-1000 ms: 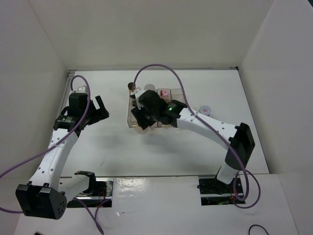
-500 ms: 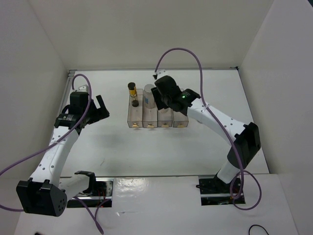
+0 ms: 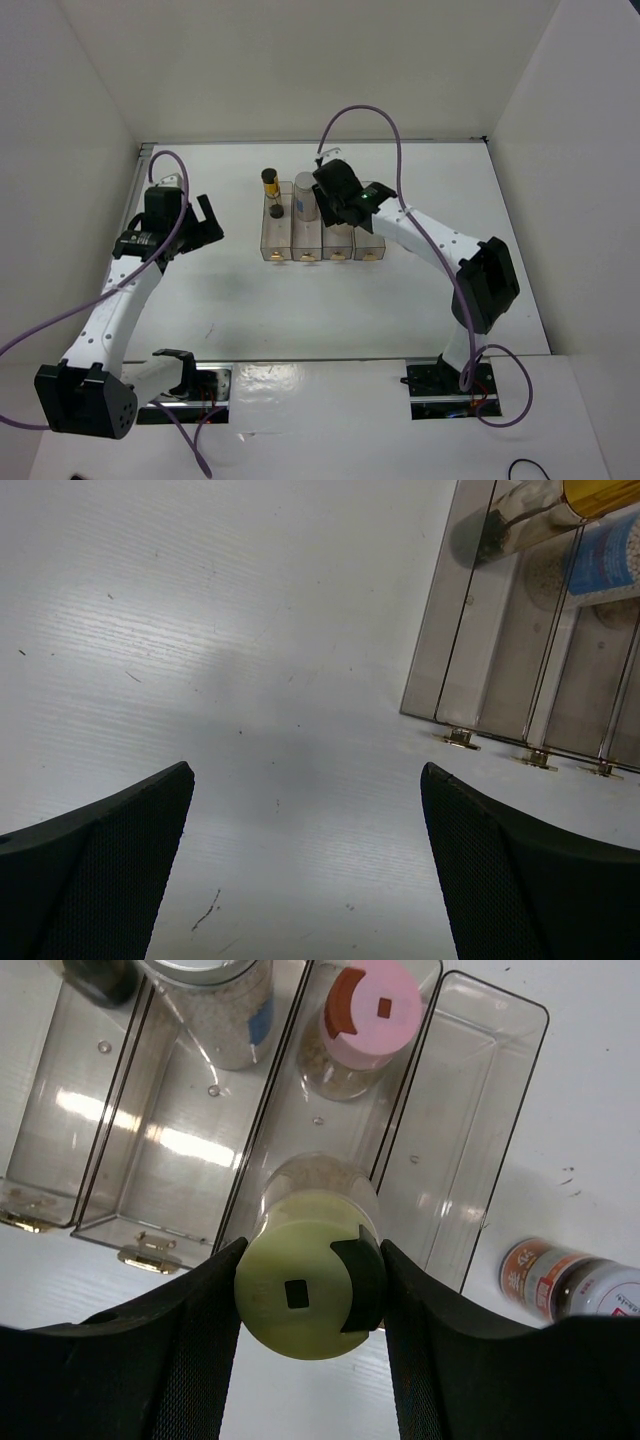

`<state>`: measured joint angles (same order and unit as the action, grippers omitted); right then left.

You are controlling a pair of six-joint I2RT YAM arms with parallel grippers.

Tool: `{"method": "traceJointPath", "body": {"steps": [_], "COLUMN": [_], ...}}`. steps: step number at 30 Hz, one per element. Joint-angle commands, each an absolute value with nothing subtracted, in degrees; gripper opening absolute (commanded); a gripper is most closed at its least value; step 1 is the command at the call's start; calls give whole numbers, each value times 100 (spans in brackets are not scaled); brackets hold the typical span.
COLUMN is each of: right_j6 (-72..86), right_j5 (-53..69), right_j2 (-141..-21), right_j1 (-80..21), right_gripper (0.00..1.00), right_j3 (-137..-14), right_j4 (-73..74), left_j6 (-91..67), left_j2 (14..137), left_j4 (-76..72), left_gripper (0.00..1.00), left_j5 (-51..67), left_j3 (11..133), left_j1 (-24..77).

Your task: Organize the condiment bottles

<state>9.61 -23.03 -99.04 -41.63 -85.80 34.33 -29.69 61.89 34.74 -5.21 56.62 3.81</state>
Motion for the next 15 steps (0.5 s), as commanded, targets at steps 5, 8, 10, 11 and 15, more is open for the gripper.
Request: {"method": "traceJointPath", "body": {"steps": [5,8,10,11,15], "right_j6": [1081,1142,1195,1195,1134], "right_j5": [-2109,-1873,-1644,-1644,-1591], "right_j2": [-10028,-10090,-10142,-10143,-10266], "right_j1": [-3929,-3867,-3718,-3718,-3718], "right_gripper": [0,0,0,0,0], "right_j3": [-8481,-8367,-8367,-8367,-8314], "right_j4": [2699,2479,2426,2365,2364], "left_j6": [-2760,-2760,-2760,-2760,-2760], "left_j2": [6275,6275,6328,6328,6381], "left_j4": [3384,3384,3384,3384,3384], "left_gripper": [100,100,100,100,100], "left_j5": [-554,-554,-554,-554,-554], "left_j3": [5933,5933,5933,5933,5933], "left_j1": [343,343,343,343,343]}}
